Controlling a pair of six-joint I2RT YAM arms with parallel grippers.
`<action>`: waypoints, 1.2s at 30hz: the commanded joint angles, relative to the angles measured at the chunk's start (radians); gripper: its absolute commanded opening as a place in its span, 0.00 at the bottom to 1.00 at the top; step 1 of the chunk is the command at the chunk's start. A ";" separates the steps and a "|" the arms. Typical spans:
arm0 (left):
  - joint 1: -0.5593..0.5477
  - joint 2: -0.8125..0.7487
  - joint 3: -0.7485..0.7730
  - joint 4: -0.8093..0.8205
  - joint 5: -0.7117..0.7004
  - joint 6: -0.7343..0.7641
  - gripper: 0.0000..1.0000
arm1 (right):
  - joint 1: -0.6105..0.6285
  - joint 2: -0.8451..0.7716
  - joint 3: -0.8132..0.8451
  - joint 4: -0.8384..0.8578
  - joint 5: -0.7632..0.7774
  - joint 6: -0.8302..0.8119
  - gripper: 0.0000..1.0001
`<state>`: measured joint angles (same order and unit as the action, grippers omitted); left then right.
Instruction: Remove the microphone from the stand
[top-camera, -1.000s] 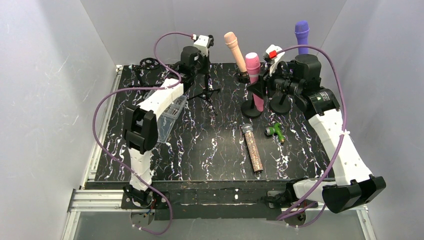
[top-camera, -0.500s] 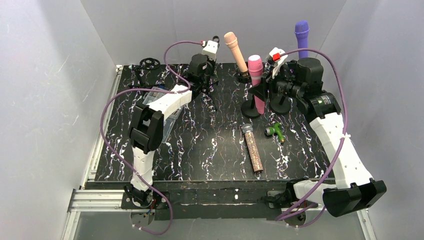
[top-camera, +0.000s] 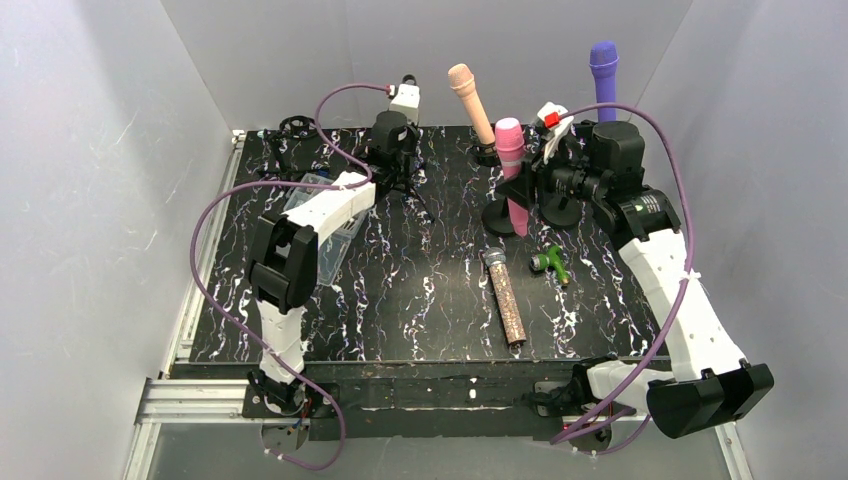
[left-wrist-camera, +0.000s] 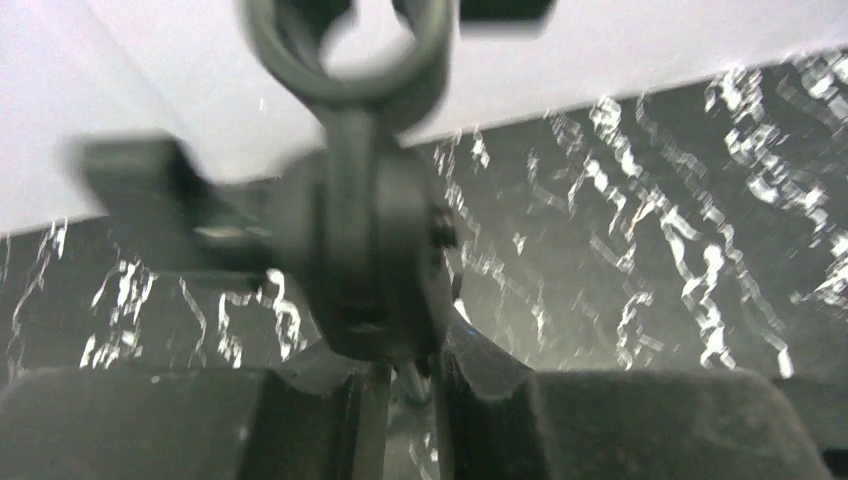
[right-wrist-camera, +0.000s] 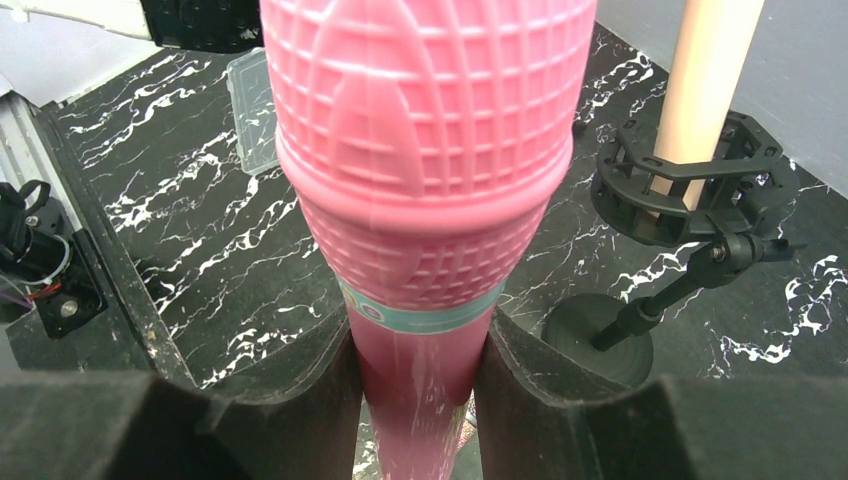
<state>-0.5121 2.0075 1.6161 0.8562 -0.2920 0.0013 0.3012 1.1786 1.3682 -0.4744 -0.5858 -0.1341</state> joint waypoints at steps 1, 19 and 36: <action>0.003 -0.035 -0.024 -0.265 -0.026 -0.027 0.21 | -0.004 -0.010 0.025 -0.017 -0.044 -0.002 0.01; 0.027 -0.110 -0.013 -0.317 0.108 -0.006 0.98 | 0.024 -0.006 -0.047 -0.001 -0.061 0.010 0.01; 0.028 -0.481 -0.077 -0.783 0.187 0.155 0.98 | 0.080 0.013 -0.134 0.062 -0.049 0.120 0.01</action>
<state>-0.4873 1.6775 1.5623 0.3466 -0.1268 0.1101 0.3481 1.1843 1.2930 -0.4961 -0.6247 -0.1055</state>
